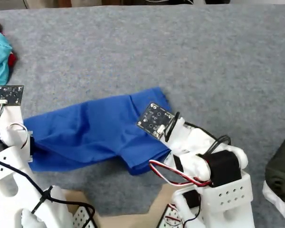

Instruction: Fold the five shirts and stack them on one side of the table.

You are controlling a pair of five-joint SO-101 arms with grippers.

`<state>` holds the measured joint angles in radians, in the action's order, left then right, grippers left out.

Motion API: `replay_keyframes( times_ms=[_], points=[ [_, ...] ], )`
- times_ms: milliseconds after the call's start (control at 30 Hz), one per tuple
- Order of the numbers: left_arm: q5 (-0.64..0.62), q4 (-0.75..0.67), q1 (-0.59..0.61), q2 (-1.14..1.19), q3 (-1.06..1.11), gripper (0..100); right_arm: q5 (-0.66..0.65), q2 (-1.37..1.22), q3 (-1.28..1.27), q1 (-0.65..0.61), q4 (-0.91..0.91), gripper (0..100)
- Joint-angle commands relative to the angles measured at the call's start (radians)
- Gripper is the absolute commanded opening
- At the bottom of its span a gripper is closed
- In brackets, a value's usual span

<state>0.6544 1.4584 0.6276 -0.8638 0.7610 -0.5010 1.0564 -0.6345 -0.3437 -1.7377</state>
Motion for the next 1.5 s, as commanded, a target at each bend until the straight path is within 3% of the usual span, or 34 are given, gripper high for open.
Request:
replay_keyframes(
  times_ms=[0,100,233,433,567,700,867,967,1200,1300,1467],
  points=[
    [0.006,0.02,0.014,-0.019,-0.008,2,-0.009,0.01,0.001,0.016,-0.009,3.1],
    [0.006,0.06,0.006,-0.019,-0.015,3,-0.009,0.01,0.005,0.016,-0.009,10.4],
    [0.003,0.068,0.034,-0.021,-0.015,16,-0.011,0.01,0.028,0.015,-0.008,18.8],
    [0.003,0.06,0.055,-0.021,-0.104,32,-0.011,-0.004,0.147,0.015,0.0,19.6],
    [-0.025,0.058,0.037,-0.012,-0.227,25,-0.003,-0.122,0.2,0.015,0.075,14.2],
    [-0.18,0.006,-0.08,-0.008,-0.269,2,0.0,-0.395,0.292,0.012,0.175,0.3],
    [-0.31,-0.172,-0.319,-0.008,-0.101,2,0.078,-0.792,0.533,0.008,0.27,0.5],
    [-0.328,-0.288,-0.404,-0.008,0.012,2,0.083,-1.02,0.691,0.008,0.288,0.5],
    [-0.316,-0.48,-0.373,-0.007,0.209,2,0.083,-1.446,0.981,0.008,0.281,0.5],
    [-0.255,-0.509,-0.353,0.002,0.249,2,0.083,-1.55,1.067,0.01,0.269,0.5],
    [-0.259,-0.519,-0.325,0.159,0.184,2,0.083,-1.656,1.129,0.016,0.267,0.5]
  ],
)
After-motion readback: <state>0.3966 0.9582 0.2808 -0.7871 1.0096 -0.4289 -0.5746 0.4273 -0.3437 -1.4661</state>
